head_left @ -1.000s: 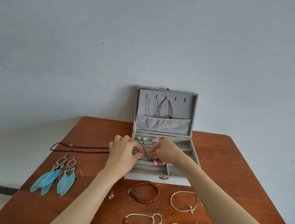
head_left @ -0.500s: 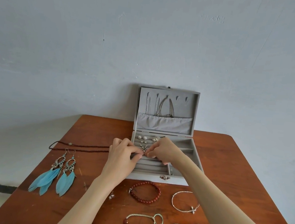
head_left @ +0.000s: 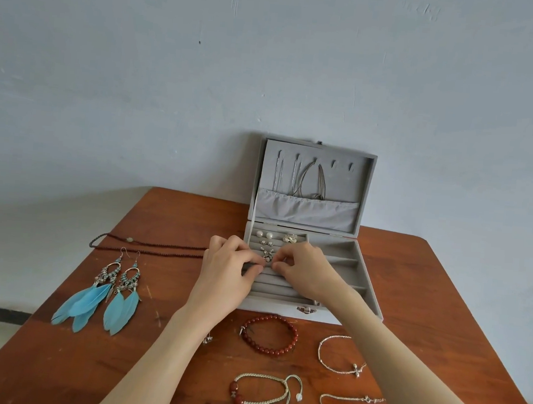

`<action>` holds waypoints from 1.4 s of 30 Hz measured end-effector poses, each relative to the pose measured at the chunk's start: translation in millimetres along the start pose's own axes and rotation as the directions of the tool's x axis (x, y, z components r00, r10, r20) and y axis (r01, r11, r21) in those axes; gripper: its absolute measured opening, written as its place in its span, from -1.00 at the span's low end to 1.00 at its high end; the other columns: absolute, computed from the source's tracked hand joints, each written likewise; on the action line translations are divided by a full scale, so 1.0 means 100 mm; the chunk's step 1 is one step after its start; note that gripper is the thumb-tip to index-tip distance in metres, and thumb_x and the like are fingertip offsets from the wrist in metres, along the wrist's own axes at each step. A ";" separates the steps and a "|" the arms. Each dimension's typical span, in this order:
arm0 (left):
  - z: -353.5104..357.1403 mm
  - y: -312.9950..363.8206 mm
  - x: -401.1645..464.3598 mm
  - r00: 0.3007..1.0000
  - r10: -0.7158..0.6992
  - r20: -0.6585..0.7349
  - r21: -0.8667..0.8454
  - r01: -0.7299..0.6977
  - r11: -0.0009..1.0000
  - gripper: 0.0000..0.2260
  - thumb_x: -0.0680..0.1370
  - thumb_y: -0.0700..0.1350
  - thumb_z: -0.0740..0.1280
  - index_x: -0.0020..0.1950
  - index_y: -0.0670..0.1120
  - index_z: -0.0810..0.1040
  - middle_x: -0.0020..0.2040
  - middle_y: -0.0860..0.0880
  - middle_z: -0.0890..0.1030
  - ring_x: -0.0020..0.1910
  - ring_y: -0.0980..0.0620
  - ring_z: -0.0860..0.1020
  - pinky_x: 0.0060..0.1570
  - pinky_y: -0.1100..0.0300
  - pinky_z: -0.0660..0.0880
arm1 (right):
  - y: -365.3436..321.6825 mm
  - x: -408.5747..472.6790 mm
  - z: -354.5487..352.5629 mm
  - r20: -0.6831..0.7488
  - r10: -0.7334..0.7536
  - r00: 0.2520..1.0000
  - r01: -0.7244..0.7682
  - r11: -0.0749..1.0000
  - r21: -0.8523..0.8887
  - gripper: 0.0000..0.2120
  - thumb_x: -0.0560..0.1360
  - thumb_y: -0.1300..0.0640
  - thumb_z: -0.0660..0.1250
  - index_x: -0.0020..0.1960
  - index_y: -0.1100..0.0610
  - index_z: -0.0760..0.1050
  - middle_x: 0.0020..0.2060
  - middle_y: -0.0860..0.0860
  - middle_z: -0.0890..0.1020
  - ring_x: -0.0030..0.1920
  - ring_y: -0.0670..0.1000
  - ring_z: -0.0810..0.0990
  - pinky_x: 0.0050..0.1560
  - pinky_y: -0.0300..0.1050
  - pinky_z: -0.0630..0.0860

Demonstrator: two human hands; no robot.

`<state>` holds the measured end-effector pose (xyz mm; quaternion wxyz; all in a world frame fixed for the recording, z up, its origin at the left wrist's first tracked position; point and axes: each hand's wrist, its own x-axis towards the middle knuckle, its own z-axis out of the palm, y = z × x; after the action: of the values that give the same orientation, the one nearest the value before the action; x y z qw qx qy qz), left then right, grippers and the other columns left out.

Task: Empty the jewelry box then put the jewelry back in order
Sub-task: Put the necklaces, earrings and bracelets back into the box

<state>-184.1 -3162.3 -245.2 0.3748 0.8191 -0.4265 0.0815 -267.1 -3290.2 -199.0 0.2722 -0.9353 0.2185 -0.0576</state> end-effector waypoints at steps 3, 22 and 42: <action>-0.01 0.00 -0.01 1.000 0.007 0.003 -0.001 -0.007 1.000 -0.86 0.50 -0.07 0.35 0.02 0.04 0.65 -0.08 0.15 0.41 -0.02 0.15 0.17 0.05 0.27 0.17 | -0.02 0.03 0.00 0.017 0.037 0.999 -0.038 0.998 0.045 -0.85 0.49 0.15 0.30 -0.08 0.19 0.61 -0.22 0.04 0.60 -0.16 -0.01 0.51 -0.20 -0.21 0.38; -0.15 0.05 -0.05 0.972 0.226 0.065 0.191 -0.235 0.953 -0.79 0.56 -0.05 0.26 0.08 -0.08 0.62 -0.03 -0.01 0.53 -0.01 -0.01 0.40 -0.05 0.09 0.43 | -0.03 -0.04 0.07 -0.133 0.068 0.989 -0.062 0.997 0.051 -0.89 0.47 0.11 0.34 -0.09 0.15 0.56 -0.24 -0.02 0.54 -0.13 0.00 0.50 -0.15 -0.20 0.38; -0.89 0.02 -1.11 0.978 0.141 0.152 0.344 -0.187 0.920 -0.78 0.49 -0.07 0.36 0.12 -0.04 0.58 -0.03 0.03 0.58 -0.05 0.06 0.55 -0.11 0.19 0.54 | -0.45 -1.02 0.67 -0.171 -0.387 0.906 0.317 0.889 -0.332 -0.72 0.55 0.07 0.18 0.23 0.02 0.48 0.14 0.00 0.50 0.19 0.07 0.42 0.14 -0.04 0.29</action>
<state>-238.1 -3031.1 -231.4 0.1848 0.8382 -0.4944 0.1372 -326.0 -3178.4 -230.4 0.0863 -0.9762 0.0807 -0.1816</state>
